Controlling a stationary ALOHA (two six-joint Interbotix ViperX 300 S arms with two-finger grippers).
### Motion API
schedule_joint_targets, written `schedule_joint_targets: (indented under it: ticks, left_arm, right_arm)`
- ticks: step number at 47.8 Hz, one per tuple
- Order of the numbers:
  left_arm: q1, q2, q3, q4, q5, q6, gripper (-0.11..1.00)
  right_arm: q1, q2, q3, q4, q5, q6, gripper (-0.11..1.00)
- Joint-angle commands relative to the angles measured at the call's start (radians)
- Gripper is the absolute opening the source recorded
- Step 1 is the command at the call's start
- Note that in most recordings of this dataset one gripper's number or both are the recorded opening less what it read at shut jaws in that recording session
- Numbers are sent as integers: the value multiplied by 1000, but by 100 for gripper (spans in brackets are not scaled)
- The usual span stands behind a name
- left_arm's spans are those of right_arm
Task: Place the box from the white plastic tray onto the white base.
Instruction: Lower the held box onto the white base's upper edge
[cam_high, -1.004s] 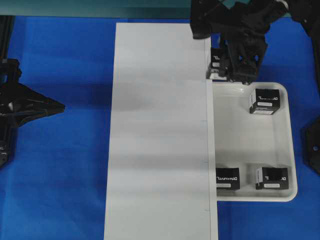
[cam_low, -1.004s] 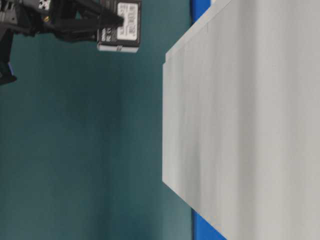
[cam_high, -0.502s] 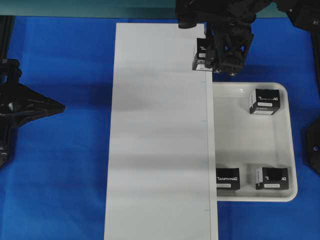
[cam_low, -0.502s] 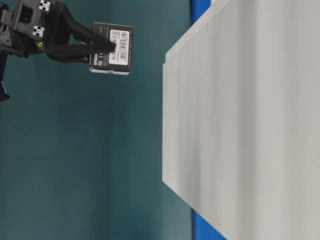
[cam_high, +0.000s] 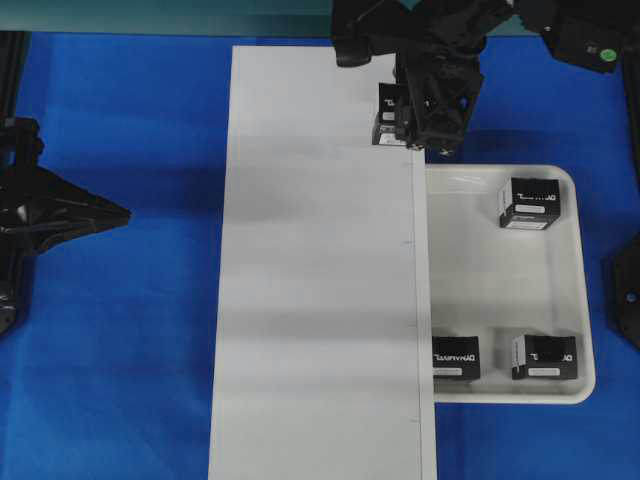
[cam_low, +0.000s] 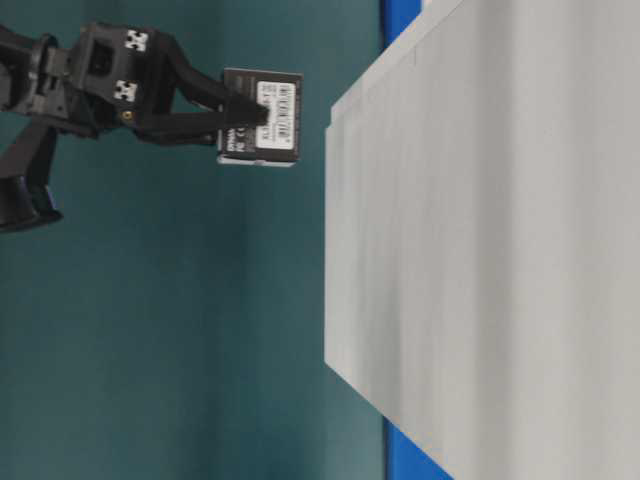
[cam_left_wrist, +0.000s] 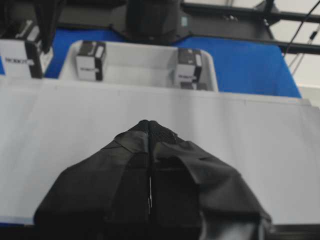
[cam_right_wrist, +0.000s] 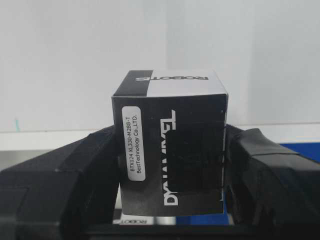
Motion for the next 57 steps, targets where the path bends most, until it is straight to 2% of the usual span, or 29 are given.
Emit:
schedule_joint_targets:
  ticks: [1, 32, 57]
  left_arm:
    - [-2, 5, -29, 3, -9, 0, -7]
    - [0, 5, -29, 3, -8, 2, -7]
    - [0, 5, -28, 3, -3, 8, -7]
  right_arm:
    - [12, 21, -14, 0, -8, -5, 58]
    - [29, 103, -6, 0, -38, -5, 58]
    - [31, 106, 18, -2, -63, 0, 58]
